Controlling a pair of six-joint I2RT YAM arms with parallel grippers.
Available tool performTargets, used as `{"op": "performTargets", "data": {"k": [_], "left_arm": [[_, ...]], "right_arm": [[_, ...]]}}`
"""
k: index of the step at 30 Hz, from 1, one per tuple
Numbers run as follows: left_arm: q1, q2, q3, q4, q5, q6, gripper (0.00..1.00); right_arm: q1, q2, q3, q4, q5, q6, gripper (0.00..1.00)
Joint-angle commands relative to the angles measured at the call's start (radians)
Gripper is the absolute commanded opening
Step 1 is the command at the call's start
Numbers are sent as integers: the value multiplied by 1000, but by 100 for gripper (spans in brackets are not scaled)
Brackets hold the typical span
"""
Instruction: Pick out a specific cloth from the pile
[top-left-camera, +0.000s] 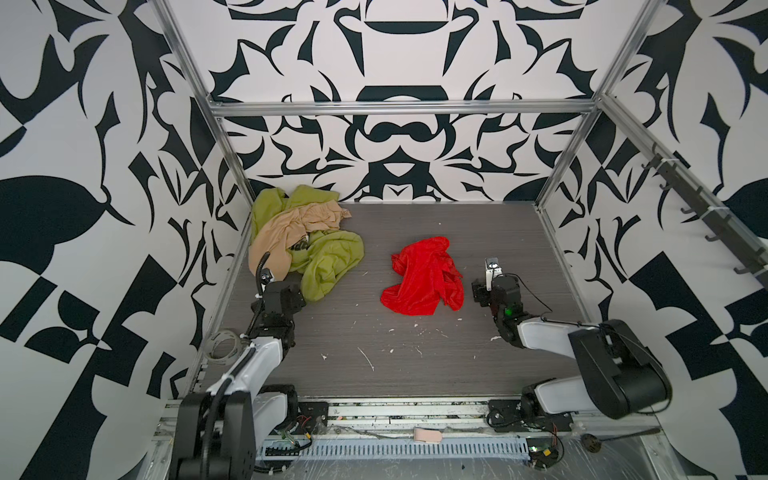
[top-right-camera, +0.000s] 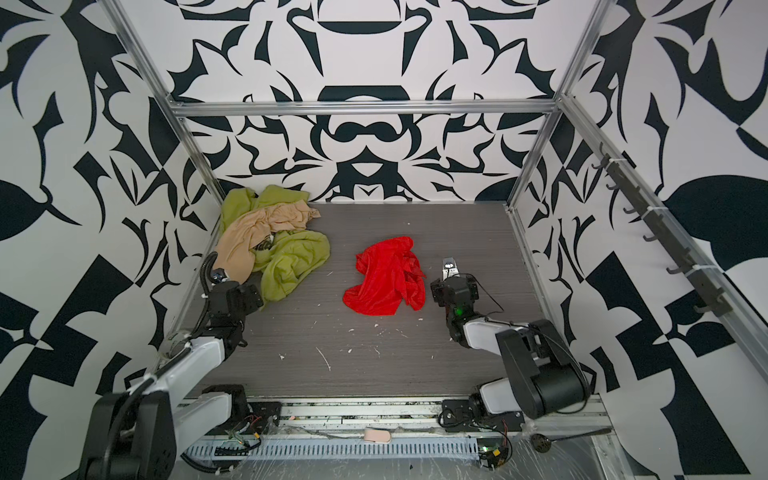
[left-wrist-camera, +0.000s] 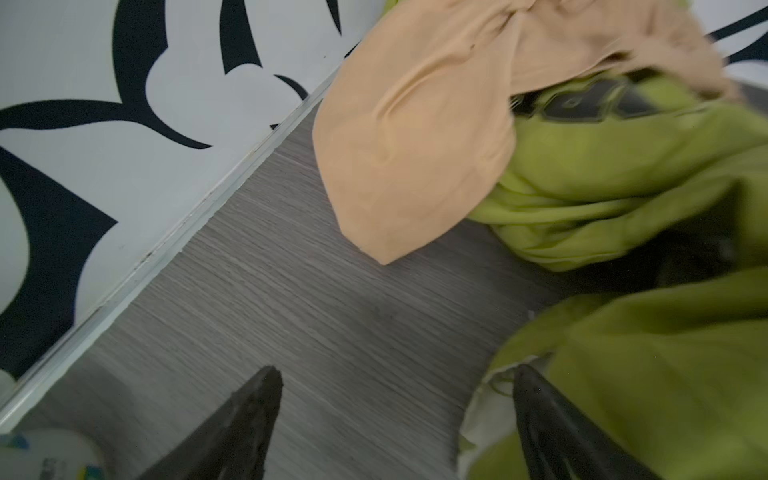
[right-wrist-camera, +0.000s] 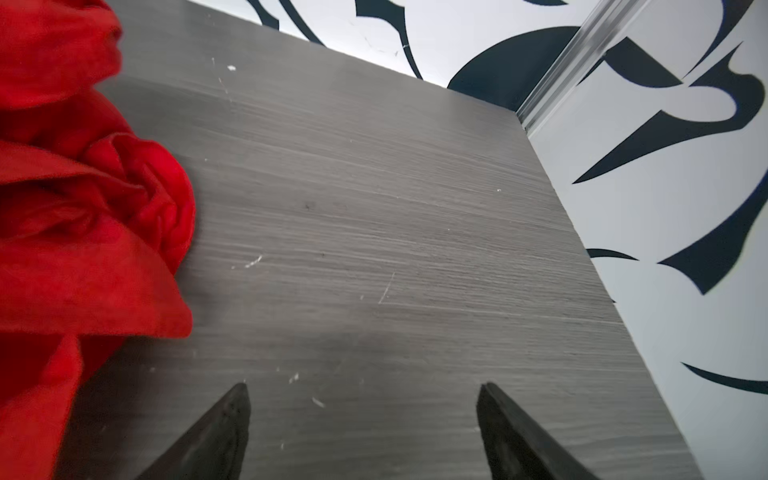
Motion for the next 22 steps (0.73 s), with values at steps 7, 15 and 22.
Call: {"op": "performTargets", "data": {"k": [7, 15, 22], "left_arm": [[22, 125, -15, 381, 101, 146, 90], [33, 131, -30, 438, 229, 191, 88], [34, 136, -36, 461, 285, 214, 87]], "right_arm": [[-88, 118, -64, 382, -19, 57, 99], [-88, 122, -16, 275, -16, 67, 100], [-97, 112, -27, 287, -46, 57, 100]]}}
